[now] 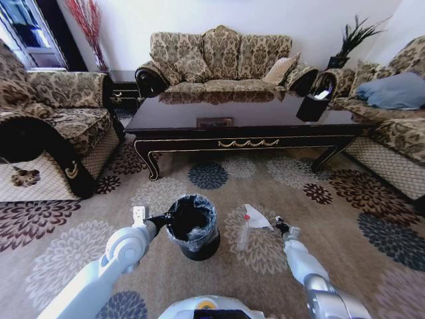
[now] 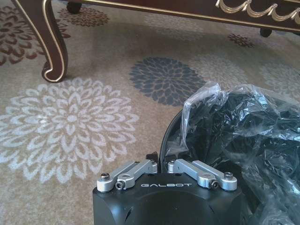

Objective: Move to the front of the table and pick up the trash from the floor, then place it into the trash bin.

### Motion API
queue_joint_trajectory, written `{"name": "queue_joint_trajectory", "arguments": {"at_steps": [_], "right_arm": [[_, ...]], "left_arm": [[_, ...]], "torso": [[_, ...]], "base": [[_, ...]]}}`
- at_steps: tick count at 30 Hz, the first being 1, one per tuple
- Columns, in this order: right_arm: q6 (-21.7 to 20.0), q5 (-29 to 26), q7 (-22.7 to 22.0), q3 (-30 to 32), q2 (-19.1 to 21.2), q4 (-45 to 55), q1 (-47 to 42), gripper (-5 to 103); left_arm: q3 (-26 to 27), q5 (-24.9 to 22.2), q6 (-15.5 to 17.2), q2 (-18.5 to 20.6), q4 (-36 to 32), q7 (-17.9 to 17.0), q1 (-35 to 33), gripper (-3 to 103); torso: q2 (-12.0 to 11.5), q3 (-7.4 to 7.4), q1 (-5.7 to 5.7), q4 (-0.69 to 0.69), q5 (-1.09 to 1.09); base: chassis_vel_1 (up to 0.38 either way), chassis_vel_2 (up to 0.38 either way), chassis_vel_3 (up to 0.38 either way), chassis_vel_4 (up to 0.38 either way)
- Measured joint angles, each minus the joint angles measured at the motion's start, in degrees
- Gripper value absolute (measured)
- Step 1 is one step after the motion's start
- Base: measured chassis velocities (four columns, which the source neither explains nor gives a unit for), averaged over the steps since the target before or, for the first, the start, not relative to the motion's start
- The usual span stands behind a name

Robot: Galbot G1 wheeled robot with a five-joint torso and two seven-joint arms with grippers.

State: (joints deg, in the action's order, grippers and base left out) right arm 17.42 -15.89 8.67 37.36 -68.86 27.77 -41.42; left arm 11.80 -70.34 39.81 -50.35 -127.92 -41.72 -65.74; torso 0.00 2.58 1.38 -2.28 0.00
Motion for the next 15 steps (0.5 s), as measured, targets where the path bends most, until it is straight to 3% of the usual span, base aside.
{"name": "queue_joint_trajectory", "arguments": {"at_steps": [5,7,8,12,15], "right_arm": [[-0.7,-6.0,-0.6,-1.7,2.4,14.9,-10.3,0],[-1.7,-9.2,-0.7,-2.2,3.7,26.0,-16.2,0],[-1.7,-9.2,-0.7,-2.2,3.7,26.0,-16.2,0],[-3.1,-11.8,-0.8,-1.7,5.1,46.0,-27.3,0],[-3.3,-11.8,-1.0,-0.7,5.0,53.5,-32.2,0]], "left_arm": [[-1.6,0.1,0.2,-0.7,1.0,0.1,1.1,4],[-2.6,0.2,0.4,-1.5,2.0,0.2,1.9,4],[-2.6,0.2,0.4,-1.5,2.0,0.2,1.9,4],[-3.4,0.6,0.7,-2.0,2.9,-0.4,2.2,4],[-4.5,0.4,1.2,-1.6,3.7,-0.9,3.0,4]], "torso": [[0.0,0.0,0.0,-0.05,0.02],[0.0,0.0,0.0,-0.03,0.01],[0.0,0.0,0.0,-0.03,0.01],[0.0,-0.01,0.0,-0.02,0.02],[0.0,0.0,-0.01,0.01,-0.04]], "base": [[0.0,0.0,0.0,0.0],[0.0,0.0,0.0,0.0],[0.0,0.0,0.0,0.0],[0.0,0.0,0.0,0.0],[0.0,0.0,0.0,0.0]]}}
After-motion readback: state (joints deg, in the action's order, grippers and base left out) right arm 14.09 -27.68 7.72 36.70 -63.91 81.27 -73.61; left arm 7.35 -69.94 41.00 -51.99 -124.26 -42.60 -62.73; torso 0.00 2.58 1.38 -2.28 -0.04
